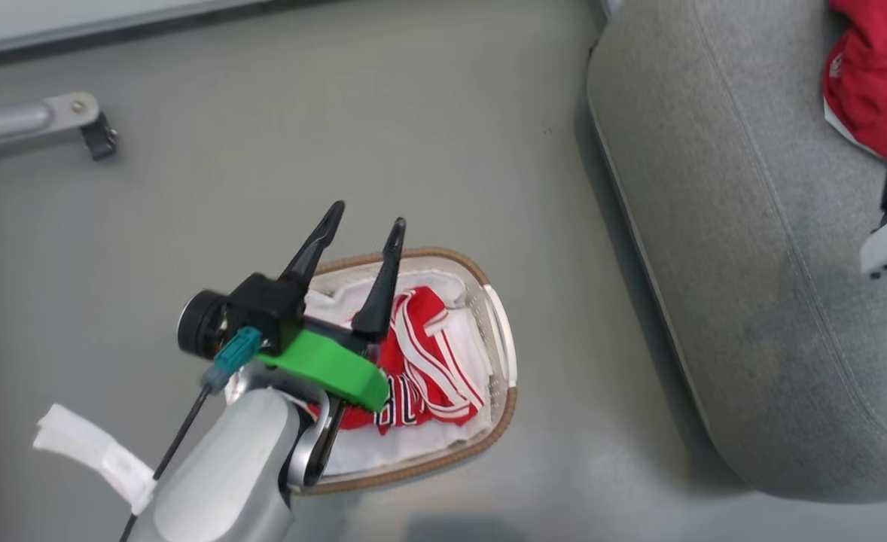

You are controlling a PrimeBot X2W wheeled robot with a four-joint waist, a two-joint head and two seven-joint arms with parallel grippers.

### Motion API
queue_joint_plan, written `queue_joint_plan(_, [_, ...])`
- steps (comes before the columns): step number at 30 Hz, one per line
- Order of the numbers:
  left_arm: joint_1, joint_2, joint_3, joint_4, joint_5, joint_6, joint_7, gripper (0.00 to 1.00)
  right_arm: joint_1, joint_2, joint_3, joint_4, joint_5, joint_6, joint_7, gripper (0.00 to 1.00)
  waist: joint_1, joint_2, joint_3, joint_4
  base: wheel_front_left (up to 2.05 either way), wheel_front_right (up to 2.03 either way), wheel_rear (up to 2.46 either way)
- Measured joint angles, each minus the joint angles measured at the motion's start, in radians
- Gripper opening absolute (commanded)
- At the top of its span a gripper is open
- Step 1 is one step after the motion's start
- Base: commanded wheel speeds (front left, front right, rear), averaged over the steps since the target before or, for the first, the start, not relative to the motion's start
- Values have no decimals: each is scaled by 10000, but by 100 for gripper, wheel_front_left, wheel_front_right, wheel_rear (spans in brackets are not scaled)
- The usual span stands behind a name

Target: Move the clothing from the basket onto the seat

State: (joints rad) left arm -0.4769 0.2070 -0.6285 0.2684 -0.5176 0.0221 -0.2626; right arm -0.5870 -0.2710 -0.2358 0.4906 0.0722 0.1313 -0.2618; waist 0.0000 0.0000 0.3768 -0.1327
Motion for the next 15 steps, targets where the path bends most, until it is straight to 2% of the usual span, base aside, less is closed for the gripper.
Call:
queue_joint_plan(11, [2485,-520,2497,-4,662,10,-17,100,1630,1091,1513,-748,500,0,0,100,0,0,-1547,971,0,0,0])
queue_joint_plan(15, [3353,-922,3388,-174,861,0,-19,100,2461,1415,1818,-1277,612,0,0,100,-1,0,-1998,1358,0,0,0])
